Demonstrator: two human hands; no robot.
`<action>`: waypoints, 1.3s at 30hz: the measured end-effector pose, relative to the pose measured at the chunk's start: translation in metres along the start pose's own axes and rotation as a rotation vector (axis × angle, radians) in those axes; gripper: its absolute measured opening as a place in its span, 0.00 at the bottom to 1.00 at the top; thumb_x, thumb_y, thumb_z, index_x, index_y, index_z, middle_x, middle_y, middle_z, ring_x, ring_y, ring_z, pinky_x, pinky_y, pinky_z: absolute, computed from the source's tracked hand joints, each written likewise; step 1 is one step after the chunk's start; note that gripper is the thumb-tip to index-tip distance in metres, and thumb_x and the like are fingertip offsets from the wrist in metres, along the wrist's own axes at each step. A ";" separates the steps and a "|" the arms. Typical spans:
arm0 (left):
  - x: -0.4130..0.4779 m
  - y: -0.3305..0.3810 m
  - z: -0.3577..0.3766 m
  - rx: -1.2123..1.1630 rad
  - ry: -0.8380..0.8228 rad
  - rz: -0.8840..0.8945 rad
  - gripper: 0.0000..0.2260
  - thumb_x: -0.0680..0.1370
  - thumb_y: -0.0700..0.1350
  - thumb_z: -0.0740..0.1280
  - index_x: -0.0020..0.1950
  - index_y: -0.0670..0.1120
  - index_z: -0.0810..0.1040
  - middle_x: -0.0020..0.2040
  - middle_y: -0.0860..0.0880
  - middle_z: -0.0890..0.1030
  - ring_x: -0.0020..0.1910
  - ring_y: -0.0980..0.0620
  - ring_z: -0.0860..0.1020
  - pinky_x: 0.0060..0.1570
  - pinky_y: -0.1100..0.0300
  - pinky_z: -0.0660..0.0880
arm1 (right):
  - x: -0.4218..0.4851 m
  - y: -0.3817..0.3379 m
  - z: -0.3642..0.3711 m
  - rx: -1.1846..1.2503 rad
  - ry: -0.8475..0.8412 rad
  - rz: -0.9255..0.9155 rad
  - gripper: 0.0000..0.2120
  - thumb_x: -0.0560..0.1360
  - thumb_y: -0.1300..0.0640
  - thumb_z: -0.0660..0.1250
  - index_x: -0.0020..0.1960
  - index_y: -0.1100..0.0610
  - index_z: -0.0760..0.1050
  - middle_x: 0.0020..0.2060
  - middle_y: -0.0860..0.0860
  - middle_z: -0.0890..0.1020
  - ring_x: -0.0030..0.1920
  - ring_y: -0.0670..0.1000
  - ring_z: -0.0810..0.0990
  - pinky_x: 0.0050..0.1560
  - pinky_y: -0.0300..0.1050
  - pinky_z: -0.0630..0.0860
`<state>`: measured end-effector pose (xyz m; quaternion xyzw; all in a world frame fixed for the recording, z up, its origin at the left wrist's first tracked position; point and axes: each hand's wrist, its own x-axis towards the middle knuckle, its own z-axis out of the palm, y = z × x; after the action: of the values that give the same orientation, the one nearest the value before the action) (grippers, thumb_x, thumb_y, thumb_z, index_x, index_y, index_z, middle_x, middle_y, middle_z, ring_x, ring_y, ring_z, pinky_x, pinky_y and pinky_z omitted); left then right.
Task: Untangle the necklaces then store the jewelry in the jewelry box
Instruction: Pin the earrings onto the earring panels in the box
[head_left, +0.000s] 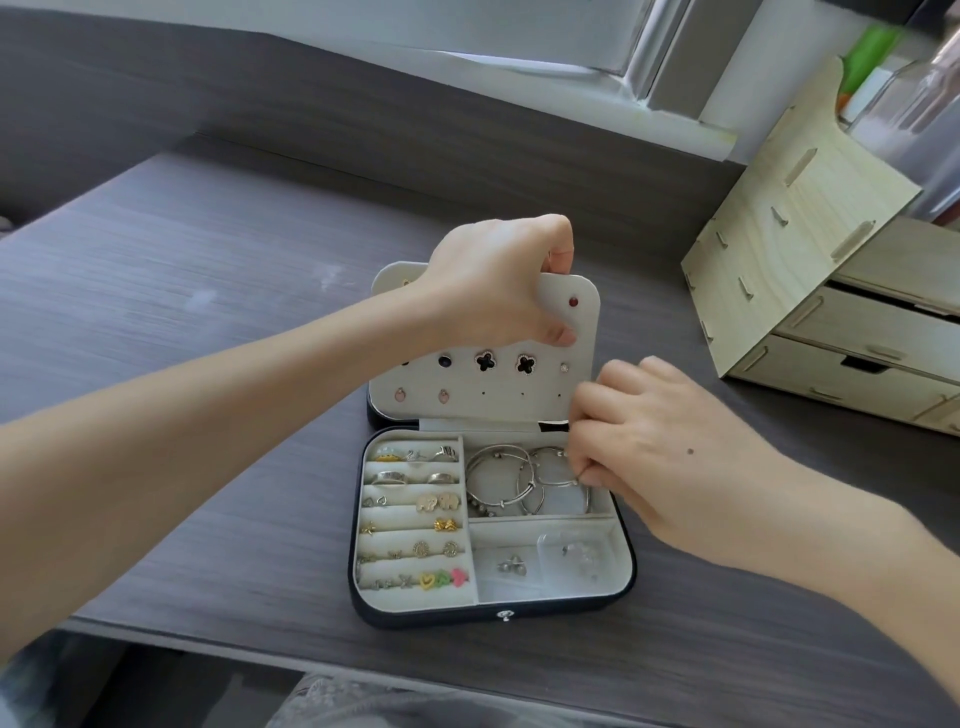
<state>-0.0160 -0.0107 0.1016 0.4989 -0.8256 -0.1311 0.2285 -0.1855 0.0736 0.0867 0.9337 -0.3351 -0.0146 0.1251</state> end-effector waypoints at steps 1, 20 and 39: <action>0.000 0.000 0.000 0.000 -0.001 0.001 0.20 0.67 0.55 0.75 0.48 0.53 0.67 0.48 0.57 0.76 0.43 0.52 0.71 0.40 0.58 0.65 | -0.002 0.001 -0.005 -0.044 0.026 0.001 0.11 0.61 0.63 0.73 0.34 0.52 0.73 0.34 0.48 0.75 0.35 0.53 0.72 0.36 0.46 0.57; 0.001 -0.001 0.000 -0.006 0.000 -0.013 0.20 0.66 0.55 0.75 0.48 0.53 0.68 0.46 0.57 0.75 0.44 0.52 0.72 0.41 0.58 0.67 | 0.007 0.003 0.043 0.224 0.308 0.174 0.08 0.69 0.48 0.64 0.36 0.45 0.82 0.31 0.45 0.75 0.33 0.50 0.70 0.35 0.47 0.58; -0.001 0.002 -0.001 -0.006 0.011 -0.023 0.20 0.66 0.55 0.76 0.48 0.52 0.69 0.45 0.58 0.74 0.44 0.52 0.72 0.41 0.58 0.66 | 0.008 0.004 0.036 0.375 0.204 0.215 0.07 0.73 0.51 0.59 0.38 0.49 0.74 0.34 0.40 0.73 0.37 0.44 0.69 0.39 0.42 0.61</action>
<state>-0.0164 -0.0087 0.1026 0.5085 -0.8181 -0.1335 0.2331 -0.1858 0.0577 0.0535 0.8961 -0.4153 0.1557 -0.0165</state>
